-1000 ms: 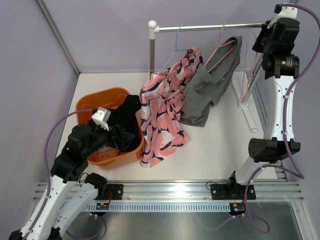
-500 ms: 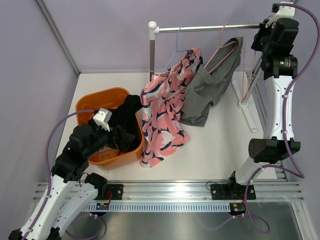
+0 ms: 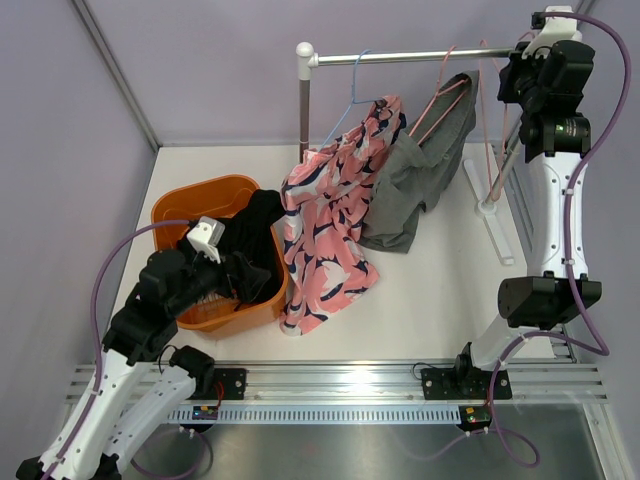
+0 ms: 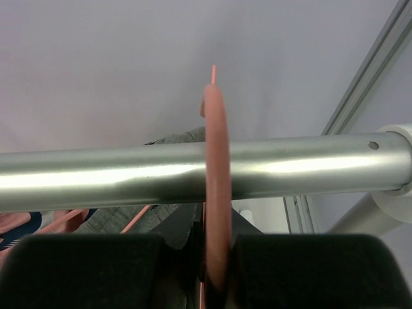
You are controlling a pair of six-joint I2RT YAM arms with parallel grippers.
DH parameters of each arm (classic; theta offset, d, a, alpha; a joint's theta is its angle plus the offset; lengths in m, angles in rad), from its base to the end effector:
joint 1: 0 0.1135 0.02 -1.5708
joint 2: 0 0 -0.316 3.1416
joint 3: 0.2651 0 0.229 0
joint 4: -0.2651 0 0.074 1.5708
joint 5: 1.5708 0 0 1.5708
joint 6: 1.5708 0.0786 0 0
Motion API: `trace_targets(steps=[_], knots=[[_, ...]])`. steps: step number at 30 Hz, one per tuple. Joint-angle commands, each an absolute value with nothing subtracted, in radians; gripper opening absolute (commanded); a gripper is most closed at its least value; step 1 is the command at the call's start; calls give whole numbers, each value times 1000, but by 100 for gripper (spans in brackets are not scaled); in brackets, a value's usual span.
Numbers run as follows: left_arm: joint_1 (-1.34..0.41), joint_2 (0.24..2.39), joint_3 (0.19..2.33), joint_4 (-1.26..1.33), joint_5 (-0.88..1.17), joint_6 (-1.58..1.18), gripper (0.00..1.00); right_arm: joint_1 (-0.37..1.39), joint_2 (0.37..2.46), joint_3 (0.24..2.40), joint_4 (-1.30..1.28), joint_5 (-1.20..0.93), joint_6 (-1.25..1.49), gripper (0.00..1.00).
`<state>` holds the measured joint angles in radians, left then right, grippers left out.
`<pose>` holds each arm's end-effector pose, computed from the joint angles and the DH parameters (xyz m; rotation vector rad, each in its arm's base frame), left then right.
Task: Remove the shorts from the hanger
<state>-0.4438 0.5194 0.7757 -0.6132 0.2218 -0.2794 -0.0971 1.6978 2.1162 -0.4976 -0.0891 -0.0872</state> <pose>0.0697 -0.0523 0.3318 0.3145 1.9567 -0.6912 0.3882 -0.0308 0.5595 -0.0597 1.6490 -0.0670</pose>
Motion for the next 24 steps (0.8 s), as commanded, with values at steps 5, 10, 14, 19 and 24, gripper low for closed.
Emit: trace_targets(steps=[5,10,14,19,24], knots=[[-451,532,770,-598,213,-267,99,-109,1694,2094,-428,-75,-89,0],[-457,534,772,-600,215,-265,99,-117,1700,2097,-442,-120,-86,0],[-462,532,770,-600,212,-265,99,-124,1698,2066,-439,-127,-91,0],[-468,532,770,-598,209,-268,99,-135,1694,2014,-426,-118,-91,0],[-474,531,770,-600,206,-268,99,-138,1689,1980,-413,-94,-80,0]])
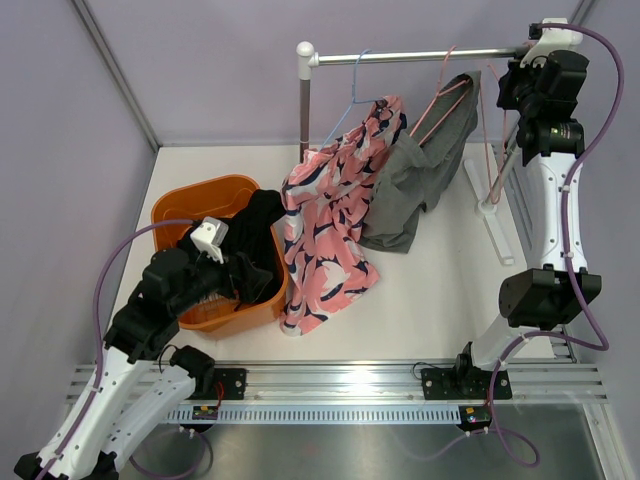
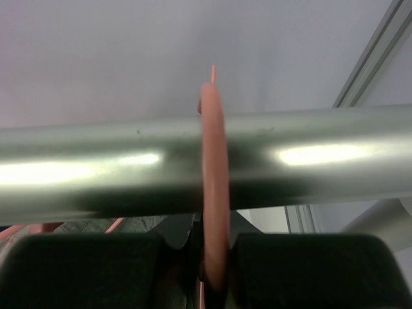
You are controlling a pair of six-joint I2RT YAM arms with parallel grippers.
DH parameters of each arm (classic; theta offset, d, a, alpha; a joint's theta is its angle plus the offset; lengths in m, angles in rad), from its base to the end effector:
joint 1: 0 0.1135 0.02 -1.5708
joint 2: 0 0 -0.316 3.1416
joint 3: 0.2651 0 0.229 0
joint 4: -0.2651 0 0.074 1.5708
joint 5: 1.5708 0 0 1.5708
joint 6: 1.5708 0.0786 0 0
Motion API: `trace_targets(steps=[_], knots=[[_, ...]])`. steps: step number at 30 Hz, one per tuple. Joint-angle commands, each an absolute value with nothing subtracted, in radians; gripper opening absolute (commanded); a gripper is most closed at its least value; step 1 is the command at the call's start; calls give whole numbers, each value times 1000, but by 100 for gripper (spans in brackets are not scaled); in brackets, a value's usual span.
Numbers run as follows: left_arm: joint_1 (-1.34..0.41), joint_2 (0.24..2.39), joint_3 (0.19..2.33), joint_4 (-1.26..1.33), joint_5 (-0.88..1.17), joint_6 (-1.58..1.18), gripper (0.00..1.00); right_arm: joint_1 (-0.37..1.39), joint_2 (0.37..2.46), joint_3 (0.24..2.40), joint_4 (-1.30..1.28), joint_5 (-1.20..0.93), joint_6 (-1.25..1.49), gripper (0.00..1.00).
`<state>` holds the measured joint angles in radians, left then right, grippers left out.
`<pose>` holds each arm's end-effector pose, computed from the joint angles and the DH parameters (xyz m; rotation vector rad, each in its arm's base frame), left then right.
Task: Remove the shorts from the hanger
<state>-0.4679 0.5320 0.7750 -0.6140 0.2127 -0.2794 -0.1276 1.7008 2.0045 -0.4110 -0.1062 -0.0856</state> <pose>0.0713 -0.0546 0.3305 0.3325 1.9704 -0.6957 0.4030 -0.0433 0.5339 -0.0448 1.6774 -0.0716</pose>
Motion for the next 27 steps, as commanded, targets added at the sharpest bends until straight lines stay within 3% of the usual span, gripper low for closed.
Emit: trace_targets(steps=[1,8,16,27], knots=[[-474,531,769,-600,206,-268,99,-138,1690,1982,-414,-91,-75,0],[-477,531,770,-600,204,-268,99,-138,1680,1983,-417,-51,-31,0],[-479,532,770,-601,204,-268,99,-138,1666,2068,-475,-5,43,33],[-479,537,770,-601,201,-270,99,-138,1566,2053,-522,106,142,41]])
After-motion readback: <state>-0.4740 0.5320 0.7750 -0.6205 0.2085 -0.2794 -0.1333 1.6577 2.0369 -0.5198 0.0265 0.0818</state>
